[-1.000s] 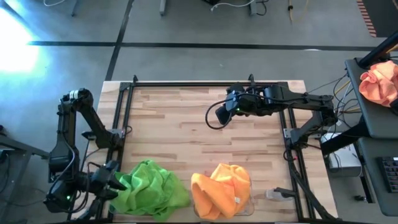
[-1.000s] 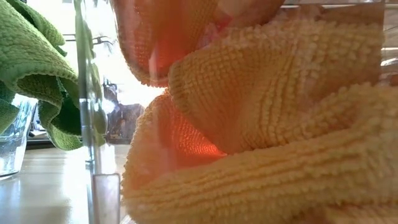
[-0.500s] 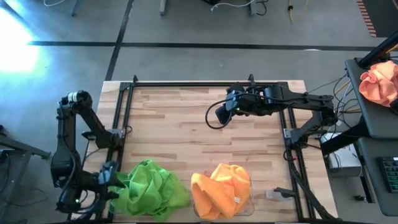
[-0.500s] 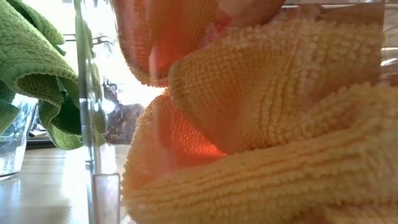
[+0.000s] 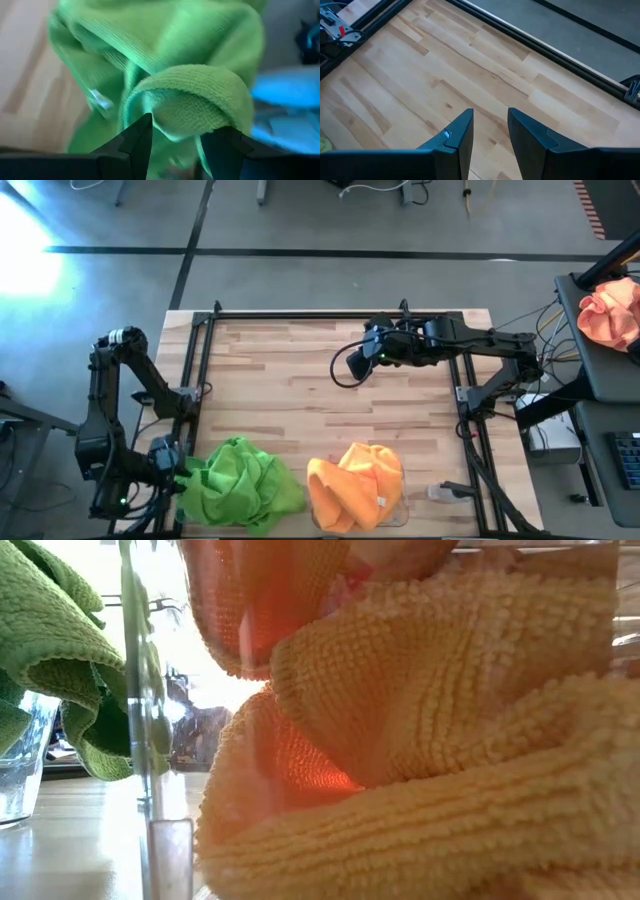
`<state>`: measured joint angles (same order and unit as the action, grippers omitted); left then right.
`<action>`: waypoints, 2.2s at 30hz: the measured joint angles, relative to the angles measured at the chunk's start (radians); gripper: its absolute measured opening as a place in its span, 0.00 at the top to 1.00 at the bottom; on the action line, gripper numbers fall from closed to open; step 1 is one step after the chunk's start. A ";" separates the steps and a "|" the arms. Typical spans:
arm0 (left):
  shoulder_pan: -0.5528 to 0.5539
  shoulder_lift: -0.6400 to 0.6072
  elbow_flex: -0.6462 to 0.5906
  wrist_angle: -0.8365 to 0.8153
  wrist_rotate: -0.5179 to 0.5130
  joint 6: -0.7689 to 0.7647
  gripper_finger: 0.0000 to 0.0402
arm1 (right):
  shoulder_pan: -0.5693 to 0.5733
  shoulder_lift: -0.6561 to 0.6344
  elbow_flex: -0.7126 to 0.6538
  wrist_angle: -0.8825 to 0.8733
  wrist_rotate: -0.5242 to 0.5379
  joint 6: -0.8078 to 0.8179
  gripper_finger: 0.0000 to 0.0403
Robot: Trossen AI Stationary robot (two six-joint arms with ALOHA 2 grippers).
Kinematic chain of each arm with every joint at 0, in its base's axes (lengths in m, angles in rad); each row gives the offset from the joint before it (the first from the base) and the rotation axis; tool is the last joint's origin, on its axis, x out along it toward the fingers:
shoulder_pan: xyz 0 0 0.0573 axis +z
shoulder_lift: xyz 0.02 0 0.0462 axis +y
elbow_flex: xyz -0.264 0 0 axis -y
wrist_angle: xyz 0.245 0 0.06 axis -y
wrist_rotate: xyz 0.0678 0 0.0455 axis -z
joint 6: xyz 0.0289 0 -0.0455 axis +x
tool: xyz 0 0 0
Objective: Sort microfiber towel by color & place in baskets
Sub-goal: Put the green towel into the left transparent bin, then return to Home Position
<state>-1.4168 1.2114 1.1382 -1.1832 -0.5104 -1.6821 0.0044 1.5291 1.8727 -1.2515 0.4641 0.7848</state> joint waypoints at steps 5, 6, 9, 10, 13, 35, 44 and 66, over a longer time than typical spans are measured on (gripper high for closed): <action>0.000 0.022 0.111 -0.031 0.071 0.045 0.64 | 0.000 0.000 -0.024 -0.001 0.000 -0.001 0.72; 0.000 0.029 0.139 -0.052 0.075 0.047 0.64 | 0.000 0.000 -0.031 -0.001 0.000 -0.002 0.72; 0.000 0.057 0.235 -0.117 0.075 0.050 0.64 | 0.000 0.000 -0.054 -0.001 0.000 -0.004 0.72; 0.000 0.068 0.267 -0.144 0.074 0.051 0.64 | 0.000 0.000 -0.062 -0.001 0.000 -0.006 0.72; 0.000 0.109 0.366 -0.245 0.027 0.072 0.64 | 0.000 0.000 -0.088 0.000 0.001 -0.012 0.72; 0.109 0.109 0.469 -0.388 -0.710 0.449 0.64 | 0.046 -0.009 -0.076 0.101 0.011 -0.205 0.72; 0.236 0.043 0.469 -0.388 -0.713 0.588 0.64 | 0.105 -0.021 -0.032 0.111 0.094 -0.438 0.72; 0.325 0.012 0.445 -0.388 -1.056 0.676 0.64 | 0.107 -0.211 -0.055 0.113 -0.001 -0.674 0.72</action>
<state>-1.0917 1.2235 1.5830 -1.5712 -1.5664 -1.0064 0.1112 1.3177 1.8174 -1.1389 0.4629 0.1112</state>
